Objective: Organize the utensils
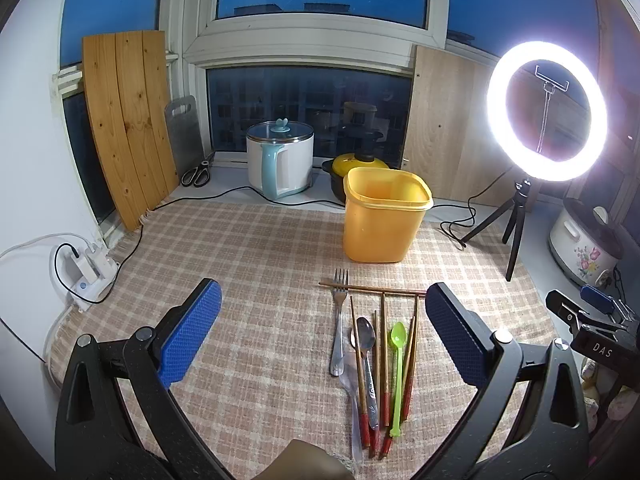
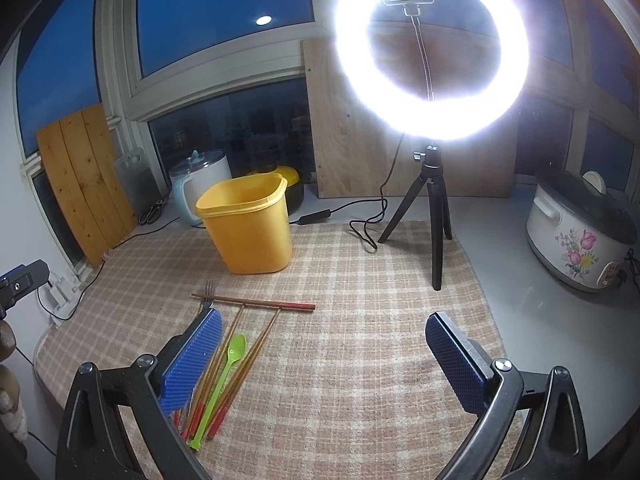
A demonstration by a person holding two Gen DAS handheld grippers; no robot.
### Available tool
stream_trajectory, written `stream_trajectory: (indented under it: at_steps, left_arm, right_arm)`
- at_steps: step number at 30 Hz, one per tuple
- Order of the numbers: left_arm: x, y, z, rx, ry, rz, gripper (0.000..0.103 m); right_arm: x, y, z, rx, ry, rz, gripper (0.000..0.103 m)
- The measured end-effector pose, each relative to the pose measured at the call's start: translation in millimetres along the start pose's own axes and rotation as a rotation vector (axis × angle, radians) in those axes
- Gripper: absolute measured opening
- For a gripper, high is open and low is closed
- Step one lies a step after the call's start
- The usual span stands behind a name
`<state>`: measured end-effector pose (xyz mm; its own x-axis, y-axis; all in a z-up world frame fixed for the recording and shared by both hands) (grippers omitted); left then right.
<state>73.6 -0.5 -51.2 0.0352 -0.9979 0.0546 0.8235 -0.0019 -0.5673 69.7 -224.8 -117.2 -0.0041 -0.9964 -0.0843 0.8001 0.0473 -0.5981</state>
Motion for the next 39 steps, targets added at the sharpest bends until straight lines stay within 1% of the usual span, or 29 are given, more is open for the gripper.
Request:
stream_trajectory:
  at_steps: [6, 7, 8, 9, 13, 14, 16, 17, 18, 20, 22, 24, 26, 29, 30, 31, 32, 33, 35, 36, 37, 38, 39]
  left_arm:
    - [1, 0, 1, 0.01, -0.013, -0.008, 0.103]
    - [7, 6, -16, 0.007, -0.013, -0.005, 0.103]
    - [3, 10, -12, 0.006, -0.015, -0.002, 0.103]
    - [1, 20, -19, 0.004, -0.02, 0.002, 0.103]
    - [-6, 27, -13, 0.004, -0.045, 0.005, 0.103]
    - [-5, 30, -5, 0.072, -0.165, -0.072, 0.103]
    - [-9, 34, -11, 0.051, -0.199, -0.072, 0.103]
    - [-11, 37, -16, 0.017, -0.201, -0.059, 0.103]
    - [-12, 39, -24, -0.029, -0.208, -0.046, 0.103]
    - [-15, 43, -31, -0.059, -0.189, -0.032, 0.103]
    - [-17, 49, -42, -0.088, -0.166, -0.002, 0.103]
    - [-20, 56, -43, -0.048, -0.131, 0.013, 0.103]
    - [-20, 62, -44, -0.022, -0.128, -0.004, 0.103]
    - [-17, 67, -50, -0.025, -0.149, -0.043, 0.103]
    - [-14, 68, -53, -0.031, -0.151, -0.053, 0.103]
    - [-11, 69, -56, -0.04, -0.148, -0.061, 0.102]
    - [-7, 70, -58, -0.055, -0.146, -0.073, 0.101]
    - [-1, 72, -61, -0.068, -0.139, -0.09, 0.096]
    - [7, 77, -66, -0.099, -0.133, -0.123, 0.086]
    - [11, 80, -69, -0.119, -0.137, -0.14, 0.076]
    - [15, 83, -72, -0.138, -0.144, -0.165, 0.068]
    - [18, 86, -74, -0.154, -0.152, -0.192, 0.065]
    - [21, 87, -76, -0.169, -0.159, -0.21, 0.059]
  right_arm:
    - [3, 4, 2, 0.003, -0.005, -0.017, 0.103]
    - [3, 6, 2, 0.002, -0.008, -0.02, 0.103]
    - [3, 7, 2, -0.001, -0.009, -0.021, 0.103]
    - [3, 9, 2, -0.006, -0.013, -0.018, 0.102]
    - [2, 17, 1, -0.029, -0.038, -0.013, 0.102]
    - [1, 21, 0, -0.038, -0.049, -0.007, 0.102]
    - [0, 26, -1, -0.042, -0.073, -0.007, 0.102]
    - [0, 29, -1, -0.045, -0.089, -0.009, 0.102]
    - [-1, 32, -1, -0.047, -0.104, -0.003, 0.102]
    - [-3, 39, -1, -0.048, -0.134, 0.012, 0.102]
    - [-6, 46, -1, -0.044, -0.17, 0.033, 0.1]
    - [-12, 52, -1, -0.034, -0.225, 0.067, 0.096]
    - [-18, 61, -1, -0.04, -0.283, 0.095, 0.096]
    - [-29, 76, -4, -0.082, -0.36, 0.158, 0.094]
    - [-33, 79, -4, -0.091, -0.381, 0.176, 0.091]
    - [-36, 84, -5, -0.107, -0.405, 0.189, 0.087]
    - [-39, 90, -6, -0.131, -0.433, 0.2, 0.084]
    - [-42, 97, -8, -0.157, -0.462, 0.216, 0.08]
    - [-50, 109, -12, -0.195, -0.515, 0.253, 0.077]
    - [-53, 116, -15, -0.214, -0.546, 0.26, 0.075]
    - [-55, 123, -17, -0.232, -0.572, 0.265, 0.071]
    - [-59, 131, -20, -0.257, -0.597, 0.281, 0.068]
    - [-62, 136, -23, -0.281, -0.603, 0.299, 0.062]
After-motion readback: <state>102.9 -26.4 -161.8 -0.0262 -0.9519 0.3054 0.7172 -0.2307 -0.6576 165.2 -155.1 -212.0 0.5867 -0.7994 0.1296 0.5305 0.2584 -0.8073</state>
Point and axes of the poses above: each gripper's, at about its wrist camera, not at the fingertips, and y roughly the way its jaws point, x to its right, z to its top, the point moved 9 cm from there along y, roughly the way its jaws point, and after that the axes turned 1 degree about y, right-handed, at the moved point
